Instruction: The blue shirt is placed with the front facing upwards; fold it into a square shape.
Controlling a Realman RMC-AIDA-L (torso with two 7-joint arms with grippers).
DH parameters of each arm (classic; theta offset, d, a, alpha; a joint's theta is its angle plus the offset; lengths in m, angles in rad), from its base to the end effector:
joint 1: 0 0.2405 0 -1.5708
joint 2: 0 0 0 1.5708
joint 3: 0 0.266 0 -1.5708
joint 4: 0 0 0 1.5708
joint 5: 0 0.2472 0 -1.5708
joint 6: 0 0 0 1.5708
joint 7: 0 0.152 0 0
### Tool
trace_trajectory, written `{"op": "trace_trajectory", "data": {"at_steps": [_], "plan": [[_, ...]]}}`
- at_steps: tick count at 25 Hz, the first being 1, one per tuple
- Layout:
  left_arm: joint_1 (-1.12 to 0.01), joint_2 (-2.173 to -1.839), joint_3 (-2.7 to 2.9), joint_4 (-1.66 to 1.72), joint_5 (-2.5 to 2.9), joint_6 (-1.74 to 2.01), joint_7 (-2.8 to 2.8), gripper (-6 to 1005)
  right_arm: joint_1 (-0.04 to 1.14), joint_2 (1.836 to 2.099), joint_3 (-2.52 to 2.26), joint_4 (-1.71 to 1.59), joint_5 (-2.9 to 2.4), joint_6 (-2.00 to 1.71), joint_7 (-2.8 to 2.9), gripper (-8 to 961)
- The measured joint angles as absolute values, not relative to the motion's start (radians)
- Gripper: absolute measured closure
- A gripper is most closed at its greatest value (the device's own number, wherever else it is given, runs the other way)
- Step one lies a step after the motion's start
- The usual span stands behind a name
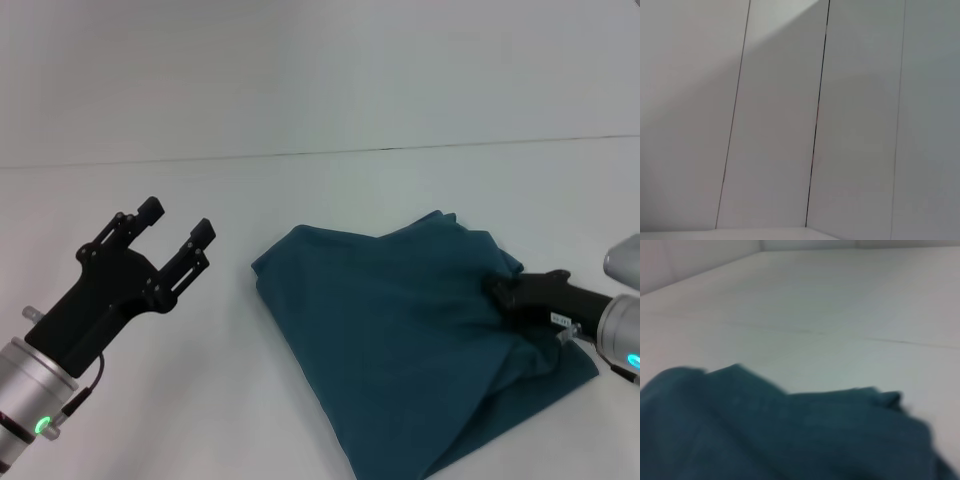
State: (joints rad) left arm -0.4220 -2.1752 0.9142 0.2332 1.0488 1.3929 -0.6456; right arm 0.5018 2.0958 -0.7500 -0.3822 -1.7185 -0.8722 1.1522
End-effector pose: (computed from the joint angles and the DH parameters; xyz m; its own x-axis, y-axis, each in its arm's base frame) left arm -0.3002 0.3395 -0.0687 0.5627 -0.0290 0.8261 0.6396 -0.6178 -0.4574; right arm 0.3737 0.3888 -0.0530 0.7243 -0.4645 -0.5095 -0.6894 -0.4984 -0.5257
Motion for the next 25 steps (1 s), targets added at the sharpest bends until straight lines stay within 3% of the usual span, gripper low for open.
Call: {"op": "trace_trajectory", "data": {"at_steps": [6,16,25], "plan": [[-0.419,-2.175,0.914,0.235,1.051,1.391,-0.639,279,0.532,2.097,-0.753,-0.368,-1.638,-0.793,1.142,943],[-0.383,-2.175,0.813,0.235,1.047,1.463,-0.621,279,0.396,2.086,-0.761,-0.373,-1.550,-1.194,0.972,943],[-0.375,-2.175,0.809,0.228,1.050,1.482,-0.626,279,0.413,2.096,-0.815,-0.328,-1.749,-1.274,0.927,943]]}}
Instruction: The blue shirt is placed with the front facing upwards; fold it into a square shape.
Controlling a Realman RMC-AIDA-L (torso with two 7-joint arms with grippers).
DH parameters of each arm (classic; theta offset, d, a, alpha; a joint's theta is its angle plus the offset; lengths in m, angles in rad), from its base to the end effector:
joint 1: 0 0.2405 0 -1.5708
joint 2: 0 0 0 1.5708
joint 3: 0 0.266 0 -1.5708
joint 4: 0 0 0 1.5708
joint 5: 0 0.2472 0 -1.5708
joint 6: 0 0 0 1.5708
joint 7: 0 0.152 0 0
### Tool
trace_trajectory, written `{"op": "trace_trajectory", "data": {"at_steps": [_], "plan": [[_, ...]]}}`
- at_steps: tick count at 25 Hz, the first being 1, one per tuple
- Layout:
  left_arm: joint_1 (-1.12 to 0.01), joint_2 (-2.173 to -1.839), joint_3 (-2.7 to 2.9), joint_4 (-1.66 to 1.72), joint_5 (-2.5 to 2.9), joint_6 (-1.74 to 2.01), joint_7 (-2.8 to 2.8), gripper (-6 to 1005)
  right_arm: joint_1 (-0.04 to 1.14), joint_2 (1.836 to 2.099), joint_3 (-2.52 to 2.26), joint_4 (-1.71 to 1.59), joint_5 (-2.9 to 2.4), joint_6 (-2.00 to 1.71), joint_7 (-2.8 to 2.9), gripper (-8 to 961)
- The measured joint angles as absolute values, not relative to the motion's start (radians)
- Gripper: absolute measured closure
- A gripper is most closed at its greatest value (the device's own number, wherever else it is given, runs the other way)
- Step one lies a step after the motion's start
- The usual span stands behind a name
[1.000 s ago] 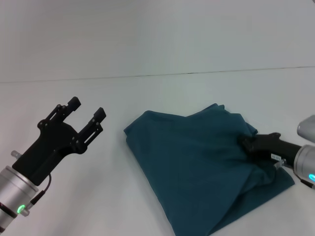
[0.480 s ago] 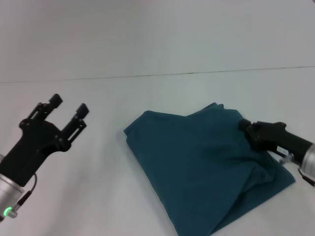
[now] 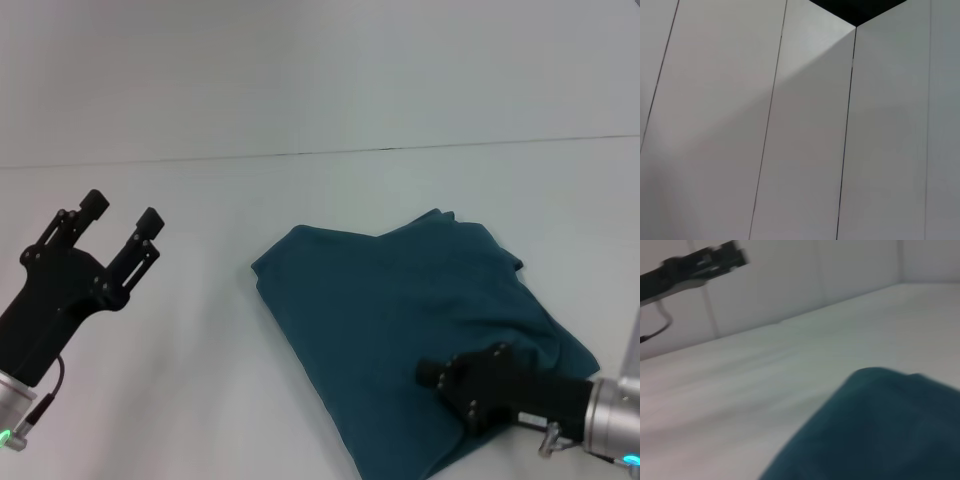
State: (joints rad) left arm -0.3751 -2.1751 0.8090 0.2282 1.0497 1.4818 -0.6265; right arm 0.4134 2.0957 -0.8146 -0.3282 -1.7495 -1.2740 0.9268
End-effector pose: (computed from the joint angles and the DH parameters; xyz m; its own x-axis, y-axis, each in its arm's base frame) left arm -0.3148 0.3243 -0.0482 0.5156 -0.1028 0.8506 0.6823 -0.5513 -0.4802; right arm 0.3506 0.3162 -0.0841 0.8037 -0.3047 -0.5111 -0.5065 -0.8011 -0.3189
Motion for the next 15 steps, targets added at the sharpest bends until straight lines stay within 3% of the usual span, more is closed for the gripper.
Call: {"op": "trace_trajectory", "data": {"at_steps": [6,15], "plan": [[-0.374,-2.175,0.810,0.226,1.054,1.489,-0.627,279,0.457,2.098,-0.928,-0.294,-1.750,-1.220,0.954,944],[-0.372,-2.175,0.805,0.228,1.055,1.495,-0.624,279,0.625,2.108,-0.963,-0.152,-1.741,-1.100,1.017,943]]}}
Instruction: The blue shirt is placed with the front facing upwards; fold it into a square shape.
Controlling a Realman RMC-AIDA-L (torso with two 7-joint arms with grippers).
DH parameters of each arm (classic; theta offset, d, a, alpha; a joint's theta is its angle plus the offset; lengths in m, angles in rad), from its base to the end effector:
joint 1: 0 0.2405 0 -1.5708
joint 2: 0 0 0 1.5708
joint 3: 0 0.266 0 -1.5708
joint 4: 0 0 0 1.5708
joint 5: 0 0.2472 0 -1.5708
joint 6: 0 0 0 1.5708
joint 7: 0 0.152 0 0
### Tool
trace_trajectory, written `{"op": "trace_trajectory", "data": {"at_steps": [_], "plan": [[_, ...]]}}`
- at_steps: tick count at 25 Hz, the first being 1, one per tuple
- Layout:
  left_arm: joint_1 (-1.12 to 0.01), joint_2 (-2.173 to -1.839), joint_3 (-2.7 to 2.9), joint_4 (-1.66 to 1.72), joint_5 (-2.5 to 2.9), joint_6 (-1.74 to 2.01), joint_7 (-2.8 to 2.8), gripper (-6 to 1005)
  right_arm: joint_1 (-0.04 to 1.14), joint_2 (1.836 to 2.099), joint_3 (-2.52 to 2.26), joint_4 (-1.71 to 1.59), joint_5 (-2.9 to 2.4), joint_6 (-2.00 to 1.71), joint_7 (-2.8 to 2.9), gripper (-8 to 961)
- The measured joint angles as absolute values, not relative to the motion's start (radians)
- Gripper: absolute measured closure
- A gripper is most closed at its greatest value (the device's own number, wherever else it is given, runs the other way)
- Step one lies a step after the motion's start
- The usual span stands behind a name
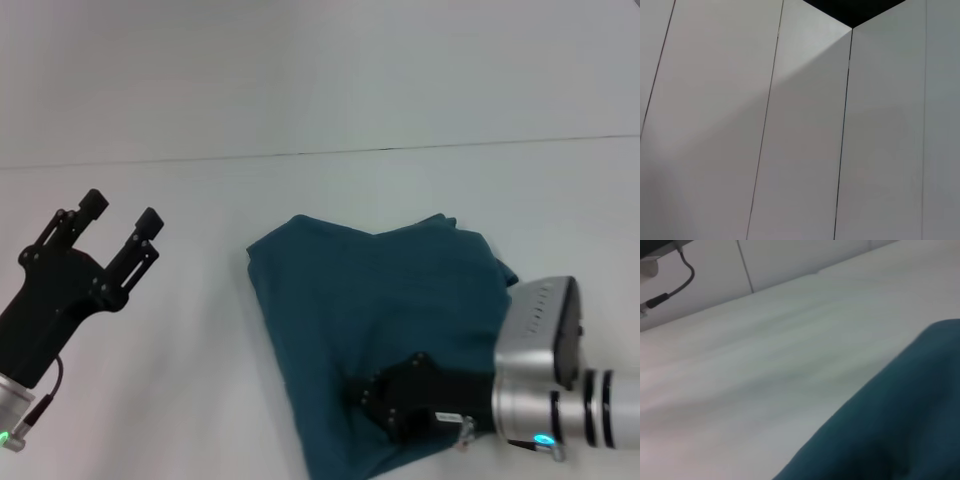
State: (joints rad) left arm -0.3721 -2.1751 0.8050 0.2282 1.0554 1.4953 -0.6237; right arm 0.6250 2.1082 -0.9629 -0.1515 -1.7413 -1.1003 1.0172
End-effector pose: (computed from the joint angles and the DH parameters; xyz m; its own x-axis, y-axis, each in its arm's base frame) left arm -0.3143 0.3224 -0.0475 0.5134 -0.1108 0.8510 0.6776 -0.5562 -0.4812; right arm 0.3092 0.3424 -0.1393 0.8372 -0.3898 -0.3837 -0.4890 -0.8477 -0.2056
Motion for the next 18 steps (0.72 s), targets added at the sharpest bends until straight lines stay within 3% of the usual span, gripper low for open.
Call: {"op": "trace_trajectory", "data": {"at_steps": [18], "plan": [[-0.380,-2.174,0.803,0.235,1.052,1.496,-0.622,278,0.846,2.118,-0.955,-0.017,-1.674,-0.993,1.107,944]]}}
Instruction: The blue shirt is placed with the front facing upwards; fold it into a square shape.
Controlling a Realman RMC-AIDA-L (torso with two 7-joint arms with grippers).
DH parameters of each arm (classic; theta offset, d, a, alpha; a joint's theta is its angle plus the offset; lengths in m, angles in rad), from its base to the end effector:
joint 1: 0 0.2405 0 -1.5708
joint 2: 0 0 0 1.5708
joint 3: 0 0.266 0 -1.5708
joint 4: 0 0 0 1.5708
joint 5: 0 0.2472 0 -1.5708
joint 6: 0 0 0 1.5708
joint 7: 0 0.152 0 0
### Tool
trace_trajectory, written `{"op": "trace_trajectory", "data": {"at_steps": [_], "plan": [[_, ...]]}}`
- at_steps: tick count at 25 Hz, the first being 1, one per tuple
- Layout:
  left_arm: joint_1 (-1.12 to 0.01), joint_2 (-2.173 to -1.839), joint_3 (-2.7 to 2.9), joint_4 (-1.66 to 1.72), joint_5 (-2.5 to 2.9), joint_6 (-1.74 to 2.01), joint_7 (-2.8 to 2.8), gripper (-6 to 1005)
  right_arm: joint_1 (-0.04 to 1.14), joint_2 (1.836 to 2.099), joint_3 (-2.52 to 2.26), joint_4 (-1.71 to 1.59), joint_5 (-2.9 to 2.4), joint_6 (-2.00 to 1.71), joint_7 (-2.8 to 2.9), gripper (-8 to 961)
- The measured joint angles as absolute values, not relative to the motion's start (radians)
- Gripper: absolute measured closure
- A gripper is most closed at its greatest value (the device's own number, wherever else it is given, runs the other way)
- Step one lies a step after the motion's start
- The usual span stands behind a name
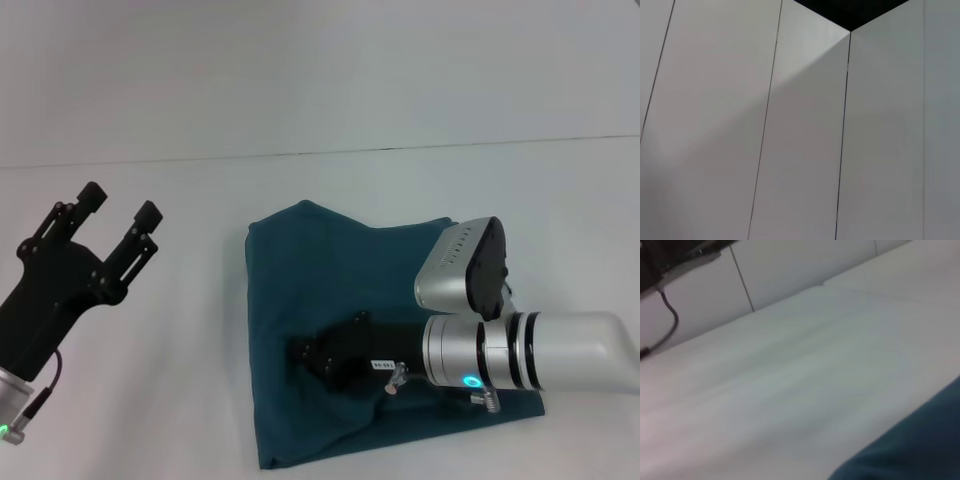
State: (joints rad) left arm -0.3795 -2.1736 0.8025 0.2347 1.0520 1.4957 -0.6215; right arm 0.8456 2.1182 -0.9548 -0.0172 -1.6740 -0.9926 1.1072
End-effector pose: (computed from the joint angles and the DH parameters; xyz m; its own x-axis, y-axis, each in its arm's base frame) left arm -0.3121 0.3261 -0.0447 0.5156 -0.1244 0.8478 0.6706 -0.5573 -0.4896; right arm 0.2504 0.3837 -0.1618 0.8128 -0.4307 -0.3922 -0.5247 -0.8337 -0.1720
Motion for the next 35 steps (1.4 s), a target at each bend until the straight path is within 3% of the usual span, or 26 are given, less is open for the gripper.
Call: {"op": "trace_trajectory", "data": {"at_steps": [14,20,27,35], "plan": [[-0.381,-2.172,0.811,0.240,1.068,1.494,-0.629,278,0.638,2.090,-0.935,-0.231,-1.644,-1.157,1.236,942],[-0.395,-2.166,0.845,0.358,1.272,1.459,-0.793,278,0.457,2.063,-0.942,-0.609,-1.755,-1.299,1.446,941],[-0.440,-2.166,0.983,0.560,1.521,1.336,-1.141,278,0.340,2.048,-0.873,-0.895,-1.869,-1.490,1.584,899],[-0.507,-2.168,1.158,0.597,1.572,1.203,-1.279,188,0.280,2.062,-0.796,-0.984,-1.881,-1.559,1.599,500]]}}
